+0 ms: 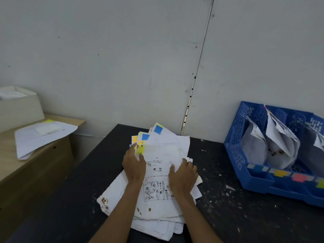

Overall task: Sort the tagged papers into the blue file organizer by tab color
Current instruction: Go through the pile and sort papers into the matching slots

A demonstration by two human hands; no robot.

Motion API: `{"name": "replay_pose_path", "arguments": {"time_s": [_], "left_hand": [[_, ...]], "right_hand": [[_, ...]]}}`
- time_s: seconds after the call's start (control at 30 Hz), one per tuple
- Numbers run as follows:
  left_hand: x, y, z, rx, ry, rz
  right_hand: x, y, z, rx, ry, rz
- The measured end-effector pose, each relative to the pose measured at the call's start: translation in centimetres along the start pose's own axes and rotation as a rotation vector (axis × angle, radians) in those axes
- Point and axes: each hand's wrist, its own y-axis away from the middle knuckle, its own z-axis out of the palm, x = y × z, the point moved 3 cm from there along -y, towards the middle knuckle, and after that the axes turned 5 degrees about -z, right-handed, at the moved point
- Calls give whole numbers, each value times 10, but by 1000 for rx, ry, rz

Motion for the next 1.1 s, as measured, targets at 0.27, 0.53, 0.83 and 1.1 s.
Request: {"name": "replay_pose_path", "arguments": {"time_s": [0.27, 0.53, 0.83, 1.1], "left_hand": [[-5, 1, -14, 100, 114, -44], [4, 2, -11, 89, 114, 46], [8, 0, -14, 160, 140, 81], [28, 4, -21, 145, 201, 49]], "right_hand": [[-6, 7, -7, 151, -207, -59], [-2, 8, -13, 129, -351, -115], [6, 2, -14, 10, -436, -57], [17, -6, -27, -156, -806, 65]]}}
